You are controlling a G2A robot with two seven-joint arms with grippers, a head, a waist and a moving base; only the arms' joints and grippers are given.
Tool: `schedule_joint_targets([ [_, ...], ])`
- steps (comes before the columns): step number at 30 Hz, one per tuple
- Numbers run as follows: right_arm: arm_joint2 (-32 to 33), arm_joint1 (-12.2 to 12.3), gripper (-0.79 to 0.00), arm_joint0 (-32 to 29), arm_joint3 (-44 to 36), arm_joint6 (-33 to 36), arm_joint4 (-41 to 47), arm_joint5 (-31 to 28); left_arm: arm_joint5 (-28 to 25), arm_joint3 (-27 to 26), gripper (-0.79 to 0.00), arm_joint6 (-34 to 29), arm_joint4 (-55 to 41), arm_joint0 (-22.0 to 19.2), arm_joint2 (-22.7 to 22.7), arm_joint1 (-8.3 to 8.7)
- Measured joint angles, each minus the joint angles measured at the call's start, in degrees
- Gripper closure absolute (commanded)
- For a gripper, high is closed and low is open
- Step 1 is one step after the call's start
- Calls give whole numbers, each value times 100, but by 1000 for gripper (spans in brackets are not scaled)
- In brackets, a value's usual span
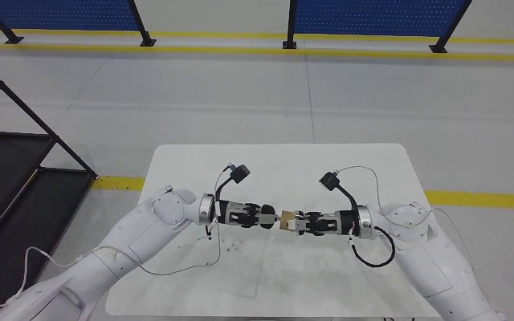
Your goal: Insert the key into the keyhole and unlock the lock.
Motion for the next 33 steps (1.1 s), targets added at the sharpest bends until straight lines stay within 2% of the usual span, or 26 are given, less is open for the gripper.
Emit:
schedule_joint_targets([
  [9,0,0,0,0,0,0,0,0,-63,82,0,-69,23,-27,-21,-83],
  [19,0,0,0,0,0,0,0,0,-458,141,0,-92,356,-29,-113,-134],
  [33,0,0,0,0,0,0,0,0,-875,51,0,320,1087,116,-315,-165],
])
